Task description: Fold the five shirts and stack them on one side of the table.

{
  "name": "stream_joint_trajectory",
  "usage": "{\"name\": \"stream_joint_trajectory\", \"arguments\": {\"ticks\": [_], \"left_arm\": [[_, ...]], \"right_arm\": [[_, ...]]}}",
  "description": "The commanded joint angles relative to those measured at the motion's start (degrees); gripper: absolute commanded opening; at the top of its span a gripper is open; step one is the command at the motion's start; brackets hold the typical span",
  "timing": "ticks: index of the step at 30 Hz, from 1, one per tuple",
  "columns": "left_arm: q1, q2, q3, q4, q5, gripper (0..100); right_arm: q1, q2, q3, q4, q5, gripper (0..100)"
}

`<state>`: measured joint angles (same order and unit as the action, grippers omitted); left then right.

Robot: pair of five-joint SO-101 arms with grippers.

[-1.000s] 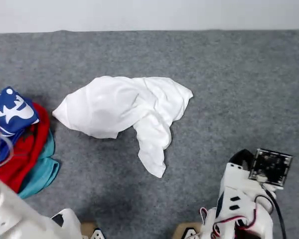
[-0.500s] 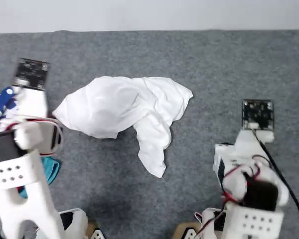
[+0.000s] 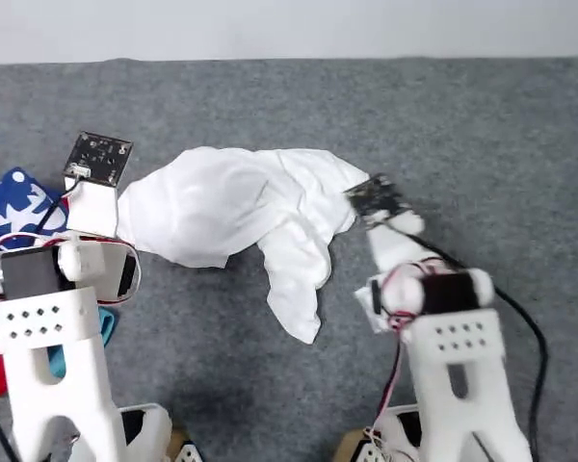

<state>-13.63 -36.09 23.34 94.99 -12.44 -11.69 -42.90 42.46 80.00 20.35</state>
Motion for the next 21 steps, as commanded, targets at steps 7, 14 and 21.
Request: {"name": "stream_joint_trajectory", "arguments": {"ticks": [7,14,21], "left_arm": [[0.62,-0.44,0.13,-1.14,0.18,16],[0.53,-0.18,0.22,-1.14,0.35,16],[0.53,-0.18,0.22,-1.14,0.44,16]], "right_arm": [[-11.47,11.82,-4.31,-4.18,0.18,24.6],[-20.35,17.98,-9.85,-6.55,-5.63,25.1],[-23.96,30.46,-12.31,-11.65,-5.8,25.1]]}}
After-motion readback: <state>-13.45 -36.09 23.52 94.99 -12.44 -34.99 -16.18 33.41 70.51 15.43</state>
